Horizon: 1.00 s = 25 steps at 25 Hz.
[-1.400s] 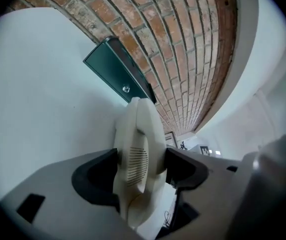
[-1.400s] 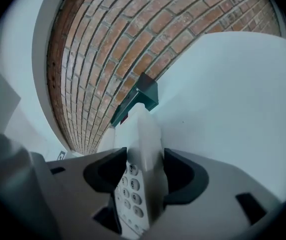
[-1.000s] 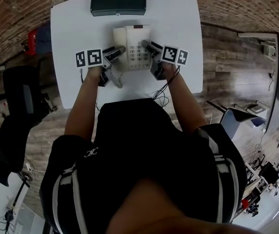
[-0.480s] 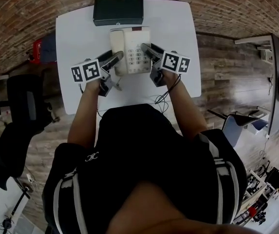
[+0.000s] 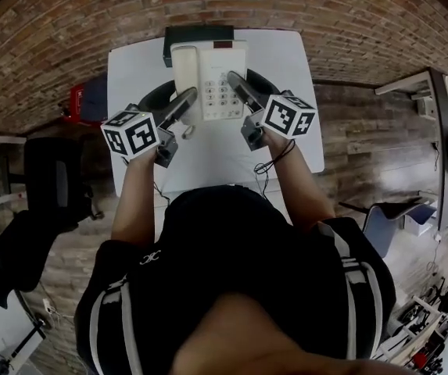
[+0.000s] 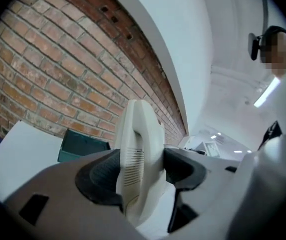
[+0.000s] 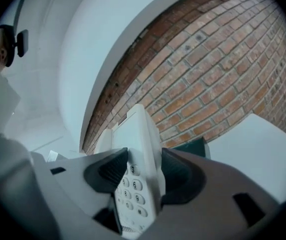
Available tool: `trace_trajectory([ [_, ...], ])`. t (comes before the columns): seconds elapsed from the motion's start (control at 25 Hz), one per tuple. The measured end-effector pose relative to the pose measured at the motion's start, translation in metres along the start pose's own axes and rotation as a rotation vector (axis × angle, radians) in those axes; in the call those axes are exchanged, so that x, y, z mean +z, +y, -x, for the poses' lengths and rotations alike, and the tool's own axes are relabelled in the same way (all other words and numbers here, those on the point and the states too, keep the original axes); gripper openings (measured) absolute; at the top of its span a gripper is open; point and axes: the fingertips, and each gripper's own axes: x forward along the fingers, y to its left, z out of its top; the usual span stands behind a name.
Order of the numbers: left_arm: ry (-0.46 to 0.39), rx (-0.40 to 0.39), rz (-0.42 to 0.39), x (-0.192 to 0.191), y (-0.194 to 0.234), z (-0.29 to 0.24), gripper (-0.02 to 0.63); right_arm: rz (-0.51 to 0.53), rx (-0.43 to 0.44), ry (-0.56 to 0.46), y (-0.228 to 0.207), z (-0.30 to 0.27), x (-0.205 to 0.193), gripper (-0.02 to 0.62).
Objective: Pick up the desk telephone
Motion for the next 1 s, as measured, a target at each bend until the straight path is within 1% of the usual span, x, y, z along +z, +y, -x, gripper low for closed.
trace_trajectory([
  [0.2, -0.110, -0.017, -0.115, 0.038, -0.033, 0.019, 0.276, 0.095, 0.057, -0.096, 0.039, 0.012, 0.040, 0.196],
  [0.28, -0.136, -0.028, -0.155, 0.051, -0.045, 0.023, 0.276, 0.120, 0.077, -0.121, 0.051, 0.017, 0.053, 0.196],
  [0.36, -0.152, -0.039, -0.178, 0.058, -0.055, 0.027, 0.276, 0.142, 0.088, -0.145, 0.061, 0.023, 0.063, 0.196],
  [0.56, -0.181, -0.046, -0.197, 0.067, -0.065, 0.035, 0.276, 0.185, 0.098, -0.173, 0.076, 0.029, 0.075, 0.196],
  [0.8, -0.169, -0.055, -0.226, 0.070, -0.070, 0.035, 0.276, 0.169, 0.093, -0.179, 0.076, 0.032, 0.076, 0.196],
  [1.0, -0.157, -0.066, -0.206, 0.067, -0.069, 0.034, 0.276, 0.164, 0.088, -0.181, 0.074, 0.034, 0.075, 0.196],
])
